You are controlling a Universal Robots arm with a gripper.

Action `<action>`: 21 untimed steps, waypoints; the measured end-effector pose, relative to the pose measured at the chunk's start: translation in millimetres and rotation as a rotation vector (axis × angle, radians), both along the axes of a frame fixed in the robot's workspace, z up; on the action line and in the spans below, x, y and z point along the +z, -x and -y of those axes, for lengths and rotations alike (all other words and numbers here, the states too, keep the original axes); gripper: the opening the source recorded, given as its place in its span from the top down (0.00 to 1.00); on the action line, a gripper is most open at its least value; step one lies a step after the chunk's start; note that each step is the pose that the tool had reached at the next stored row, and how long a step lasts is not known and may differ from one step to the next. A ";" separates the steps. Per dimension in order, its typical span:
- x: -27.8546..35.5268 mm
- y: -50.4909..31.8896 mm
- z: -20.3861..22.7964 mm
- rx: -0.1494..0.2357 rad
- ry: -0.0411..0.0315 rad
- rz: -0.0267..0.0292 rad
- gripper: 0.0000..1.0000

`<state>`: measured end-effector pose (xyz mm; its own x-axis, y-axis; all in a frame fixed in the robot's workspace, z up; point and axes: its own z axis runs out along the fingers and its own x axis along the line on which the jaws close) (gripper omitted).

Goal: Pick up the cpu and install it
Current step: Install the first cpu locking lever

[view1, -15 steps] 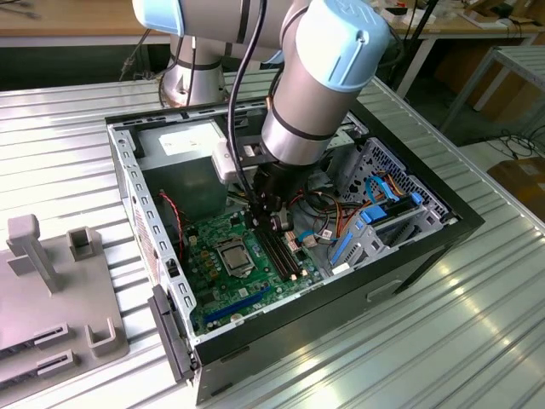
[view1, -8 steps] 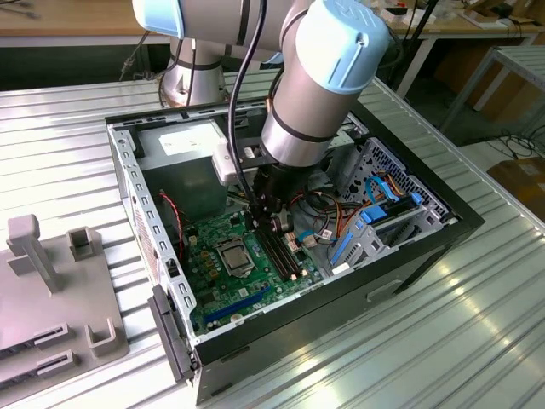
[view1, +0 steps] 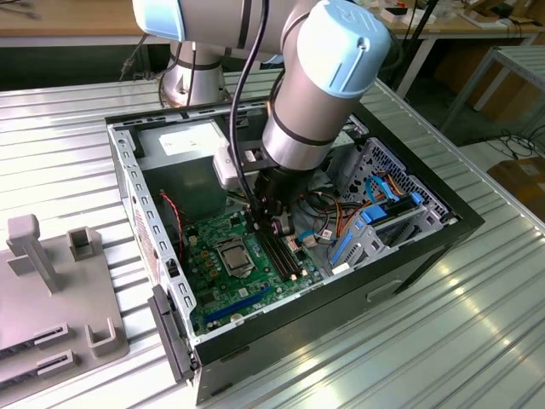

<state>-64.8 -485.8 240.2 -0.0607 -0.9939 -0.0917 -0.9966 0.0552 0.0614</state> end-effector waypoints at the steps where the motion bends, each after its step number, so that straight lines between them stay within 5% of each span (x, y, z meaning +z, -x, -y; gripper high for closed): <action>1: -0.2 0.0 0.6 0.001 0.0003 0.0000 0.89; 21: -2.9 0.0 16.2 0.014 0.0086 -0.0001 0.89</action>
